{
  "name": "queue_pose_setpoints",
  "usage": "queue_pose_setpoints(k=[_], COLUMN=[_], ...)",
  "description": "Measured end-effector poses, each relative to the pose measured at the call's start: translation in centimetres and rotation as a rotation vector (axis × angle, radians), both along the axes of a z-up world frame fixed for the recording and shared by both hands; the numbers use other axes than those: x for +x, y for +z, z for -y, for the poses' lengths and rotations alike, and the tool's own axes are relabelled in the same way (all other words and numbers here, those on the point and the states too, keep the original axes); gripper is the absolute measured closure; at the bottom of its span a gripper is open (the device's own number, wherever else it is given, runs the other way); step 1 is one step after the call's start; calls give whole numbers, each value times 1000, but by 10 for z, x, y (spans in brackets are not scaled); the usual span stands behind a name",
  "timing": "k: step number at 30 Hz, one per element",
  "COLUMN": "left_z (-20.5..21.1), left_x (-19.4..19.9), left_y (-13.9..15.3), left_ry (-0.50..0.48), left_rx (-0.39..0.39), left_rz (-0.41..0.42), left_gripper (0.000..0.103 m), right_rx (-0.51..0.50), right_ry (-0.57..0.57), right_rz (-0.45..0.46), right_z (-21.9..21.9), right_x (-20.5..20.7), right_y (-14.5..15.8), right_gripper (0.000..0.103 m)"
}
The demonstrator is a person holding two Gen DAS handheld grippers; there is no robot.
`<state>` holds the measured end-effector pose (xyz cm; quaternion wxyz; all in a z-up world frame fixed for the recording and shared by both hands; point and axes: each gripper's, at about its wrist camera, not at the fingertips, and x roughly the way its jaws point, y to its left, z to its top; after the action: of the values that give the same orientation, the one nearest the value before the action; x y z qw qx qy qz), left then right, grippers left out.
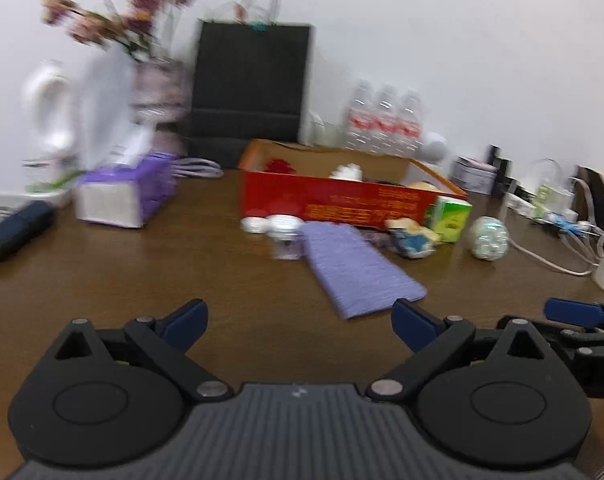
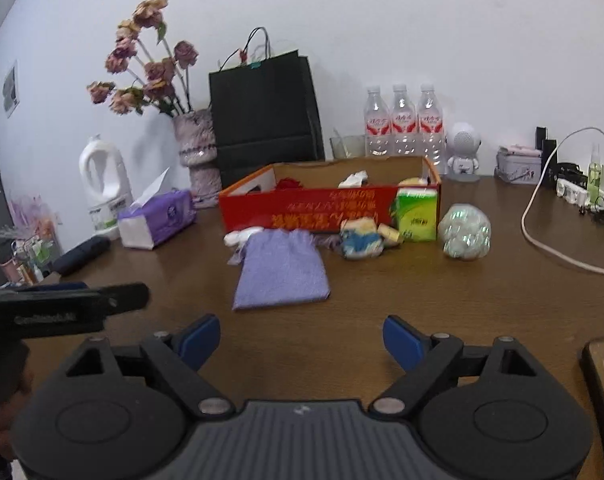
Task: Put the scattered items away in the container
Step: 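Withdraw both tools from the box back toward the remaining items, then grasp the purple pouch with the left tool while the right tool grasps the snack packet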
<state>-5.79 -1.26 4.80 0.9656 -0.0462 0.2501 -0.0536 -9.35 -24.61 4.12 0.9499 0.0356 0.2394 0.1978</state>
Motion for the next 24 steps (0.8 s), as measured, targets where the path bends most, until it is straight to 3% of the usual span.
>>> queue_pose_setpoints(k=[2, 4, 6, 9, 12, 17, 24], left_z=[12, 22, 28, 34, 42, 44, 26], left_x=[41, 81, 111, 131, 136, 133, 105], left_y=[-5, -14, -21, -27, -34, -35, -23], left_ry=[-58, -54, -33, -66, -60, -71, -119], left_rx=[5, 29, 33, 52, 106, 164, 123], left_rz=[-50, -118, -177, -193, -186, -142, -100], left_gripper=[11, 29, 37, 39, 51, 98, 100], right_rx=[-3, -10, -5, -4, -25, -51, -131], right_ry=[1, -19, -37, -45, -48, -23, 37], right_rz=[4, -6, -28, -35, -51, -84, -108], right_z=[5, 9, 14, 21, 25, 19, -27], right_x=[13, 29, 41, 54, 72, 122, 203], right_y=[3, 2, 1, 0, -2, -5, -9], right_gripper=[16, 19, 21, 21, 21, 35, 55])
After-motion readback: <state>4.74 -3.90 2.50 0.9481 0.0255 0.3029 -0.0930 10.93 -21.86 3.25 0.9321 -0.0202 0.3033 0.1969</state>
